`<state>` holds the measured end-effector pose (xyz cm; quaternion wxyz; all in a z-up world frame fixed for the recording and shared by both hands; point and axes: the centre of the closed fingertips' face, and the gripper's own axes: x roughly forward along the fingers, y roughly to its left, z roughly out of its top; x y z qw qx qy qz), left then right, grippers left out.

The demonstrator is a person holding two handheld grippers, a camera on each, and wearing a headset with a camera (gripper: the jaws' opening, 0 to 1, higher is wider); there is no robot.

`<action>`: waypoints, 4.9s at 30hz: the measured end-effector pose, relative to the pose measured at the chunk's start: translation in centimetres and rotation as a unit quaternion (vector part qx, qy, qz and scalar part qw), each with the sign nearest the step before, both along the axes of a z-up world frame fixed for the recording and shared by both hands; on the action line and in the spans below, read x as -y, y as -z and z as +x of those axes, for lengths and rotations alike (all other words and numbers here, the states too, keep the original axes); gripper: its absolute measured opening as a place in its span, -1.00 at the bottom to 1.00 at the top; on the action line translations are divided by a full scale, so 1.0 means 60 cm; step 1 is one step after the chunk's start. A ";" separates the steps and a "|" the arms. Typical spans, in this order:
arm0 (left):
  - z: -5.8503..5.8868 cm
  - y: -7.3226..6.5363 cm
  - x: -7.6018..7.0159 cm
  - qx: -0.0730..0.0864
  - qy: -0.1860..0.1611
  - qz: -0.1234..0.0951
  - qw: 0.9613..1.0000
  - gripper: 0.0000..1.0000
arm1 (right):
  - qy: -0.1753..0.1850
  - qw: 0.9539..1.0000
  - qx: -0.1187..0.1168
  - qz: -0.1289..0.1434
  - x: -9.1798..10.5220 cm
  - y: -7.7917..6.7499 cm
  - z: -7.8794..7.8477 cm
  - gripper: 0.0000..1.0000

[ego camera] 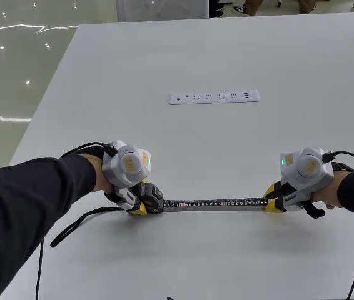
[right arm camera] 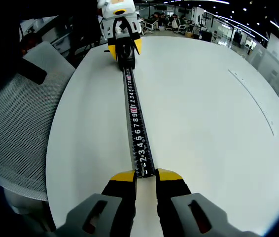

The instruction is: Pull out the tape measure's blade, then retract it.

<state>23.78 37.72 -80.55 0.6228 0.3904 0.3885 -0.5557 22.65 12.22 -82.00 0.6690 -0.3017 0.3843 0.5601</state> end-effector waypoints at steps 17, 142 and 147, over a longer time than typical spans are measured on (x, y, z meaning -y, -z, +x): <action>0.003 0.001 0.001 0.000 -0.001 -0.007 1.000 -0.30 | 0.009 1.000 -0.012 -0.010 0.000 0.003 0.004 -0.76; -0.156 -0.114 -0.208 0.088 -0.411 -0.290 0.860 1.00 | 0.314 0.934 0.126 0.118 0.207 -0.121 -0.211 1.00; -0.150 -0.122 -0.199 0.089 -0.419 -0.295 0.854 1.00 | 0.311 0.935 0.121 0.115 0.204 -0.126 -0.212 1.00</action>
